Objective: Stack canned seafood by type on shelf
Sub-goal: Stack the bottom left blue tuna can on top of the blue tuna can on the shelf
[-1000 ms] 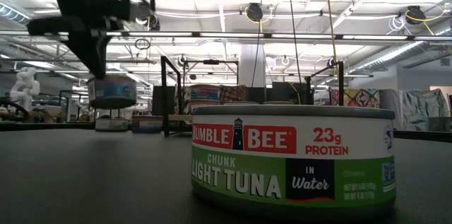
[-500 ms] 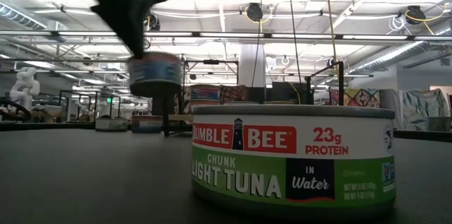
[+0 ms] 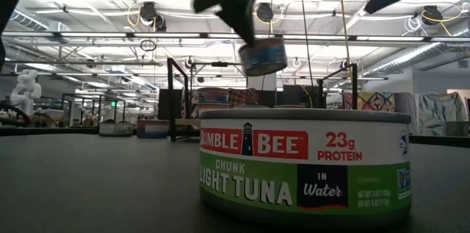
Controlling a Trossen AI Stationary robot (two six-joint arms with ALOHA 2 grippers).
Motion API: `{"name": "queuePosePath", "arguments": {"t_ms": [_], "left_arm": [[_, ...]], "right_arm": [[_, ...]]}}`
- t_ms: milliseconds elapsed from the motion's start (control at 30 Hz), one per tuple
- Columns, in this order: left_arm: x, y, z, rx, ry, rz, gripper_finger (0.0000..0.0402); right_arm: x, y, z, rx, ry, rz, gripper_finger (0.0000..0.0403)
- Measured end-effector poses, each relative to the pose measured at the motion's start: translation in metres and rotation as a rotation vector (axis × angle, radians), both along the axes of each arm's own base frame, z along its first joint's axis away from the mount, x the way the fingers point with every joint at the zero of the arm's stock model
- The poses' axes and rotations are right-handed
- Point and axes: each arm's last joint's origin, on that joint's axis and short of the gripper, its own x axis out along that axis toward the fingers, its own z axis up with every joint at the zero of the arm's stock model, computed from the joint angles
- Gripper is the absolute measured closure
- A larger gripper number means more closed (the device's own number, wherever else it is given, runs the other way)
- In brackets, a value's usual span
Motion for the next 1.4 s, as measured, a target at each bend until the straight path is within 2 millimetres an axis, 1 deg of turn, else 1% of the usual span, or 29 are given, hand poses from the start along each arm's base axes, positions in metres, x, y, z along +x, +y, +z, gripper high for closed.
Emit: {"name": "queuePosePath", "arguments": {"t_ms": [167, 267, 367, 500, 567, 800, 1033, 1233, 1400], "left_arm": [[0.016, 0.055, 0.011, 0.065, -0.092, 0.002, 0.0402], [0.020, 0.089, 0.016, 0.080, -0.143, 0.017, 0.0402], [0.025, 0.120, 0.017, 0.089, -0.201, 0.023, 0.0402], [0.031, 0.151, 0.008, 0.095, -0.209, -0.001, 0.0402], [0.036, 0.163, 0.000, 0.105, -0.176, -0.005, 0.0402], [0.061, 0.193, -0.020, 0.119, -0.147, -0.031, 0.0402], [0.072, 0.217, -0.030, 0.095, -0.161, -0.031, 0.0402], [0.073, 0.225, -0.042, 0.057, -0.153, -0.040, 0.0401], [0.073, 0.226, -0.044, 0.052, -0.144, -0.041, 0.0401]], "right_arm": [[-0.004, 0.000, -0.001, -0.010, 0.017, -0.004, 0.0403], [-0.004, -0.001, -0.001, -0.037, 0.012, -0.015, 0.0403], [-0.005, -0.002, -0.001, -0.062, 0.013, -0.024, 0.0403], [-0.007, -0.005, -0.002, -0.096, 0.025, -0.035, 0.0403], [-0.008, -0.006, -0.003, -0.122, 0.021, -0.052, 0.0403], [-0.012, -0.014, -0.013, -0.174, 0.044, -0.090, 0.0403], [-0.016, -0.025, -0.025, -0.182, 0.071, -0.132, 0.0403], [-0.017, -0.031, -0.024, -0.175, 0.065, -0.154, 0.0403], [-0.016, -0.032, -0.023, -0.168, 0.058, -0.159, 0.0403]]}}
